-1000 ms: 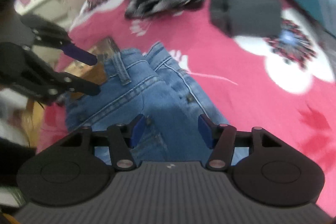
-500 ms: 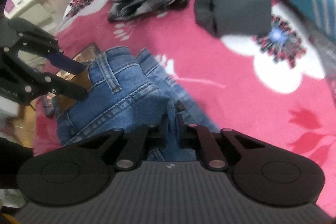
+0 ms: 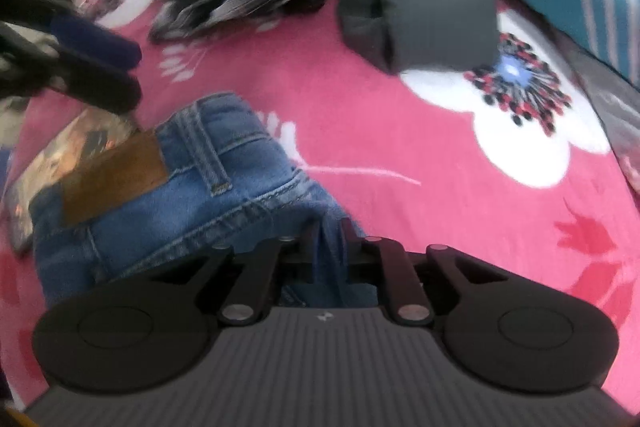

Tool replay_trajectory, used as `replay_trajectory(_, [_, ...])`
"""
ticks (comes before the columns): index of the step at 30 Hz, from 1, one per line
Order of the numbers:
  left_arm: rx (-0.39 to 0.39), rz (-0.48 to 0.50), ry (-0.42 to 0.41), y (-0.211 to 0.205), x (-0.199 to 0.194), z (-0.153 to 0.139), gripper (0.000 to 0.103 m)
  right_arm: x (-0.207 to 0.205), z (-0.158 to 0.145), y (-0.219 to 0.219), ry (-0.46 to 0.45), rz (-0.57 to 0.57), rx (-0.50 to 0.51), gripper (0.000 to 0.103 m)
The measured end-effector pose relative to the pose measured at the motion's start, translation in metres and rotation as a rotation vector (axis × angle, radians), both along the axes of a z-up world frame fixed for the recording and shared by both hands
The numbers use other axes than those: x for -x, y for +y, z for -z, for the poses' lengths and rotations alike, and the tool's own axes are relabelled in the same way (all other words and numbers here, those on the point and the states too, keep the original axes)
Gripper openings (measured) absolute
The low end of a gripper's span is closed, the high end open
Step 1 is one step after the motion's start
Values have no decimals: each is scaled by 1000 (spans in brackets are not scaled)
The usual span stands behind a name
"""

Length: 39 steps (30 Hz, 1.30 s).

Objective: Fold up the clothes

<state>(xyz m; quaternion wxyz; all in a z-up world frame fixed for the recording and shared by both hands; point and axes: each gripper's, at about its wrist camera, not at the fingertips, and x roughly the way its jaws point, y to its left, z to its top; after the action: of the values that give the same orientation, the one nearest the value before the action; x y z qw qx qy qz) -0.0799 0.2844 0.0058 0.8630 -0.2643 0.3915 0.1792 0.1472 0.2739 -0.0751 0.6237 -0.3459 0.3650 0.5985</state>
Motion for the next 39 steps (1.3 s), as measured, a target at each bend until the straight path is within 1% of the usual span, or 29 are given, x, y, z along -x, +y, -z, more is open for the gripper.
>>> replay_trajectory(2, [36, 39, 6, -7, -13, 4, 41, -2, -10, -6, -15, 87, -57, 15])
replay_trajectory(4, [63, 65, 14, -15, -24, 9, 41, -9, -25, -19, -22, 180, -124, 20])
replay_trajectory(6, [76, 68, 22, -20, -32, 14, 41, -22, -40, -43, -30, 286, -160, 29])
replay_trajectory(8, [78, 83, 38, -25, -40, 20, 41, -24, -51, -86, -33, 379, -138, 32])
replay_trajectory(10, [66, 95, 65, -28, -48, 28, 41, -21, -57, -126, -68, 436, -83, 34])
replay_trajectory(12, [48, 98, 81, -29, -54, 34, 41, -18, -59, -154, -104, 442, -28, 43])
replay_trajectory(13, [34, 97, 84, -30, -56, 36, 41, -18, -59, -164, -121, 436, -4, 45])
replay_trajectory(14, [16, 96, 90, -30, -58, 38, 41, -18, -57, -167, -134, 412, 13, 49])
replay_trajectory(15, [2, 97, 97, -31, -60, 39, 38, -18, -54, -169, -145, 385, 29, 52])
replay_trajectory(17, [-21, 106, 107, -31, -63, 43, 38, -19, -45, -168, -161, 328, 58, 56])
replay_trajectory(18, [-33, 114, 110, -32, -64, 44, 38, -21, -38, -163, -165, 298, 69, 56])
replay_trajectory(21, [-72, 141, 118, -36, -67, 48, 37, -28, -17, -149, -136, 230, 120, 55])
replay_trajectory(23, [-95, 154, 125, -38, -68, 51, 37, -34, -4, -145, -125, 211, 146, 53])
replay_trajectory(25, [-107, 159, 125, -39, -67, 53, 36, -42, 1, -144, -62, 224, 149, 42])
replay_trajectory(26, [-112, 161, 124, -40, -67, 54, 36, -47, 1, -144, -25, 236, 145, 23])
replay_trajectory(27, [-116, 163, 124, -40, -67, 54, 36, -49, 1, -143, -14, 242, 152, 6])
replay_trajectory(28, [-120, 165, 123, -41, -67, 55, 36, -49, -1, -143, -24, 238, 160, 5])
replay_trajectory(30, [-127, 170, 121, -41, -67, 56, 36, -47, -10, -144, -51, 232, 145, 2])
replay_trajectory(32, [-140, 174, 119, -43, -66, 56, 37, -46, -26, -145, -94, 244, 115, 2])
replay_trajectory(35, [-151, 167, 117, -43, -65, 55, 34, -48, -48, -147, -136, 273, 71, 2])
replay_trajectory(37, [-155, 161, 119, -42, -65, 56, 30, -46, -53, -142, -177, 249, 60, 2])
replay_trajectory(39, [-152, 154, 119, -40, -65, 57, 30, -46, -53, -135, -218, 219, 62, 2])
